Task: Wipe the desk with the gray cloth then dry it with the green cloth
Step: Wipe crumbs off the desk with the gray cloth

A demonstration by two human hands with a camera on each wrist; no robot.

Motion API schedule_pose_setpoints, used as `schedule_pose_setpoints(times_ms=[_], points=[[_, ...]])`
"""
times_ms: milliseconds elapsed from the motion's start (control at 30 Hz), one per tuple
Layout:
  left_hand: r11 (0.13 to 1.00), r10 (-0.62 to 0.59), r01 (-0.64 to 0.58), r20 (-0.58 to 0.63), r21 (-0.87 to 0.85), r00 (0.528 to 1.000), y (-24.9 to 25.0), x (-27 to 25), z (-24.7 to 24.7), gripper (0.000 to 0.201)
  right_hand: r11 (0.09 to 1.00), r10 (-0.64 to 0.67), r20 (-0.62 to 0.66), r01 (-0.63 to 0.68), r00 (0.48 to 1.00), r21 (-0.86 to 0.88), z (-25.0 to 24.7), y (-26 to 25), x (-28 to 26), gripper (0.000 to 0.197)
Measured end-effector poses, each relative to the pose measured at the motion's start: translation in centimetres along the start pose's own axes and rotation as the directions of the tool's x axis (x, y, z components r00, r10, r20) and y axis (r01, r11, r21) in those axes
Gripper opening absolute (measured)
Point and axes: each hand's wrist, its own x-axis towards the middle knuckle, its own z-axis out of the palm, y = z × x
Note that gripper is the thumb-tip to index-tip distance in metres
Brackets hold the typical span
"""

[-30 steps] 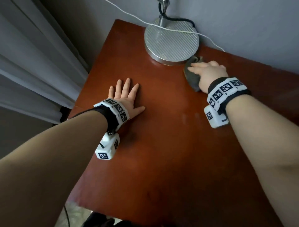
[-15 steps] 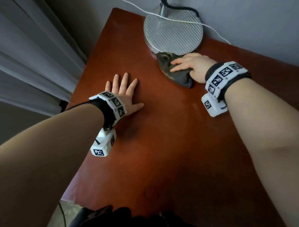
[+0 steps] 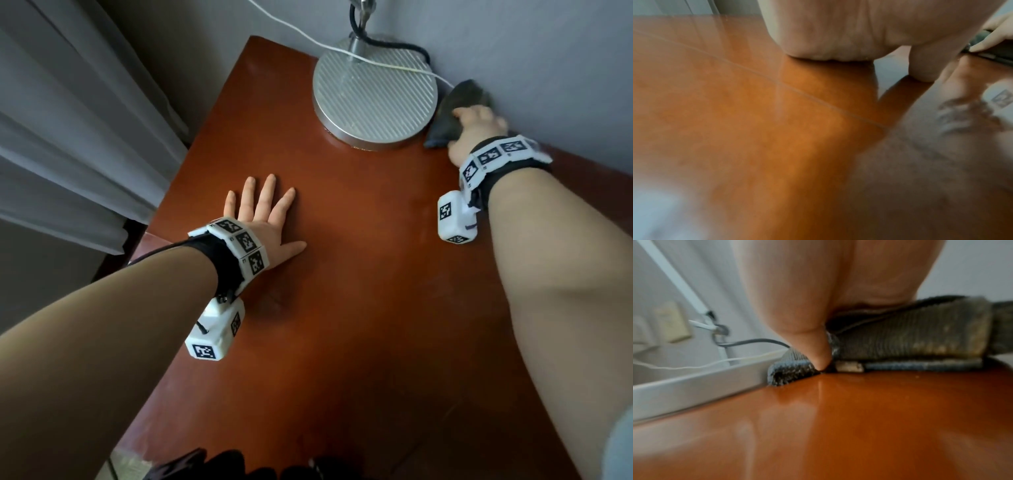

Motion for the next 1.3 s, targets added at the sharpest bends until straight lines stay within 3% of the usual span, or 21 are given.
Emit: schedule_pose_setpoints(times_ms=[133, 267, 333, 433, 500, 533, 600, 667, 733, 767, 867, 900, 933, 967, 1067, 1133, 1167, 1233, 1300], points=[[1.0, 0.004, -0.004, -0.002, 0.005, 1.0, -0.2, 0.3, 0.2, 0.083, 0.987, -0.141, 0.062, 0.145, 0.988, -0.067, 0.5, -1.6, -5.6, 0.054], [0.999, 0.037, -0.036, -0.034, 0.035, 0.999, -0.3, 0.3, 0.6, 0.084, 0.896, -0.444, 0.176, 0.441, 0.878, 0.059, 1.9, -2.7, -13.0, 0.042], [0.998, 0.046, -0.044, -0.056, 0.035, 0.997, -0.3, 0.3, 0.7, 0.084, 0.904, -0.415, 0.165, 0.385, 0.895, 0.184, 1.7, -3.3, -14.1, 0.04], [0.996, 0.086, -0.086, -0.099, 0.005, 0.991, -0.9, -0.5, 1.0, 0.083, 0.937, -0.128, -0.065, 0.142, 0.99, 0.319, 0.8, -4.1, -13.2, 0.041], [0.993, 0.118, -0.119, -0.106, -0.003, 0.987, -1.9, -1.5, 1.1, 0.086, 0.942, 0.054, -0.065, -0.029, 0.996, 0.334, 0.8, -5.4, -12.3, 0.043], [0.993, 0.118, -0.118, -0.096, 0.002, 0.988, -2.8, -2.2, 1.3, 0.09, 0.956, 0.085, -0.019, -0.076, 0.996, 0.282, 1.3, -6.5, -12.3, 0.045], [0.997, 0.072, -0.071, -0.084, 0.01, 0.994, -5.4, -3.9, 2.1, 0.096, 0.987, 0.027, 0.042, -0.033, 0.999, 0.158, 2.8, -9.3, -12.8, 0.049], [1.0, -0.003, 0.001, -0.086, -0.024, 0.996, -8.7, -5.7, 3.4, 0.102, 0.984, -0.142, 0.046, 0.136, 0.989, 0.112, 4.1, -12.3, -14.2, 0.053], [0.996, -0.053, 0.046, -0.095, -0.078, 0.994, -11.6, -7.6, 5.1, 0.106, 0.92, -0.383, 0.087, 0.371, 0.92, 0.123, 5.2, -14.7, -16.4, 0.056], [0.993, -0.065, 0.054, -0.105, -0.104, 0.992, -12.5, -8.4, 6.0, 0.109, 0.854, -0.518, 0.137, 0.502, 0.844, 0.136, 5.7, -15.8, -17.9, 0.058], [0.989, -0.074, 0.054, -0.142, -0.14, 0.987, -13.8, -10.0, 8.2, 0.116, 0.606, -0.783, 0.347, 0.757, 0.516, 0.245, 6.2, -18.1, -21.7, 0.055], [0.989, -0.073, 0.054, -0.14, -0.136, 0.987, -13.9, -10.3, 8.6, 0.117, 0.566, -0.81, 0.374, 0.771, 0.452, 0.293, 5.8, -18.3, -21.9, 0.053], [0.991, -0.07, 0.053, -0.135, -0.126, 0.988, -14.0, -10.4, 8.8, 0.119, 0.56, -0.818, 0.354, 0.767, 0.453, 0.313, 5.2, -18.4, -21.3, 0.052], [0.992, -0.066, 0.051, -0.128, -0.114, 0.99, -14.0, -10.4, 8.9, 0.119, 0.591, -0.805, 0.286, 0.75, 0.52, 0.299, 4.5, -18.3, -20.3, 0.051], [0.994, -0.061, 0.051, -0.105, -0.092, 0.993, -14.1, -10.2, 8.9, 0.12, 0.8, -0.572, -0.001, 0.559, 0.82, 0.219, 2.7, -17.6, -16.1, 0.051], [0.994, -0.065, 0.056, -0.099, -0.092, 0.993, -14.0, -10.1, 9.0, 0.119, 0.927, -0.366, 0.035, 0.361, 0.93, 0.103, 3.0, -17.7, -14.6, 0.052], [0.994, -0.068, 0.059, -0.094, -0.095, 0.993, -14.0, -10.1, 9.0, 0.118, 0.949, -0.312, 0.097, 0.306, 0.945, 0.074, 3.7, -18.0, -14.5, 0.053], [0.993, -0.069, 0.06, -0.08, -0.101, 0.994, -14.0, -10.1, 8.9, 0.118, 0.943, -0.33, 0.166, 0.319, 0.929, 0.092, 5.7, -18.6, -15.2, 0.052], [0.992, -0.064, 0.056, -0.064, -0.111, 0.996, -14.0, -10.2, 8.6, 0.119, 0.888, -0.459, 0.211, 0.443, 0.863, 0.12, 6.8, -18.5, -17.8, 0.052]])
